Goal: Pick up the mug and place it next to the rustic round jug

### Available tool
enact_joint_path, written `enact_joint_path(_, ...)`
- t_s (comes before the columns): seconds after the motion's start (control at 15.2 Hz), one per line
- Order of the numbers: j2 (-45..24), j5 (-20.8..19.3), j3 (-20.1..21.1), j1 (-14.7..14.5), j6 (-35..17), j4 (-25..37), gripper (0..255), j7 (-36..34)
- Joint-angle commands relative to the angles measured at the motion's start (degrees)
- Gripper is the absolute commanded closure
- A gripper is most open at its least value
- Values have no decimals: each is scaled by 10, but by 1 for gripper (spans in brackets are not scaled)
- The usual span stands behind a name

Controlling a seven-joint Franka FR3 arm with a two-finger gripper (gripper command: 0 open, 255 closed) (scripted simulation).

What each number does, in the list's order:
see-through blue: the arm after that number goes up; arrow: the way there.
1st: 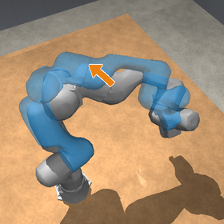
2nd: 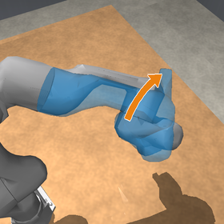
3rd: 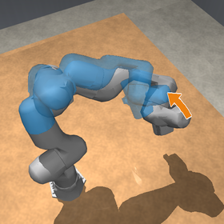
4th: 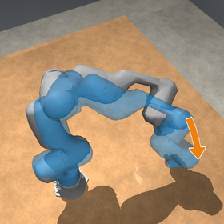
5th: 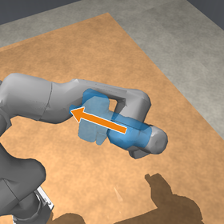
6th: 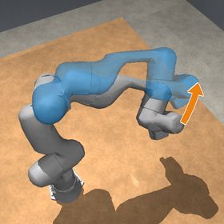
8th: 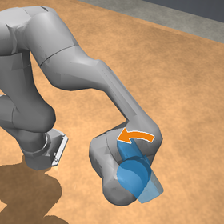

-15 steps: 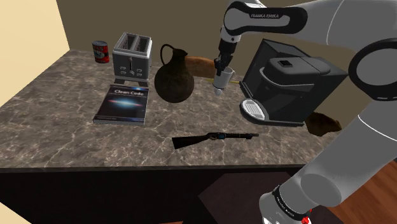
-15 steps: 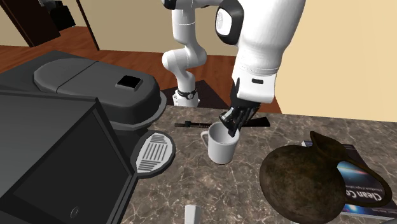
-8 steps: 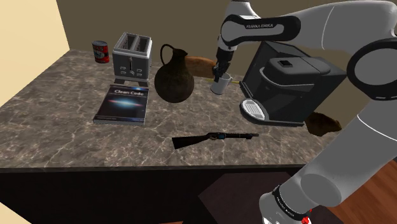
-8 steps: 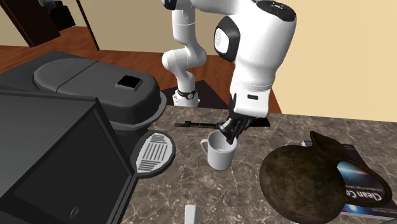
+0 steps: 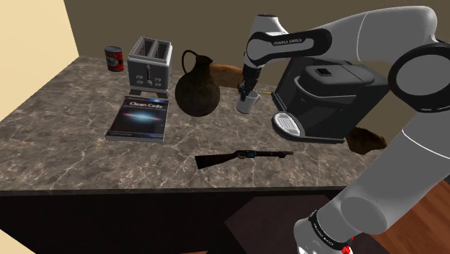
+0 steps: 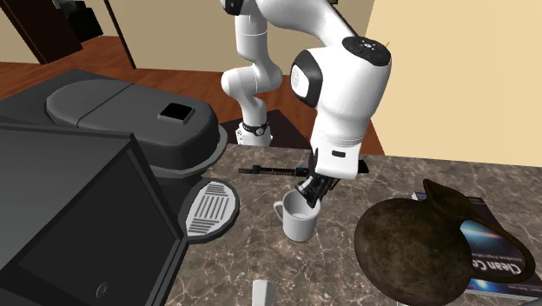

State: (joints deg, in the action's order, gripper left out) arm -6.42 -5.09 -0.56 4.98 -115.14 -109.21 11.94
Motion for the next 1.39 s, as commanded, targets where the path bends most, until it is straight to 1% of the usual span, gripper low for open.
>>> enact_joint_path(0.0, -4, -1, 0, 0, -15, -11, 255, -2)
enact_joint_path(0.59, -31, -4, -1, 0, -81, -50, 255, -8)
enact_joint_path(1.06, -31, -4, -1, 0, -81, -50, 255, -8)
enact_joint_path(1.12, -31, -4, -1, 0, -81, -50, 0, -8)
enact_joint_path(1.32, -31, -4, -1, 0, -81, -50, 0, -8)
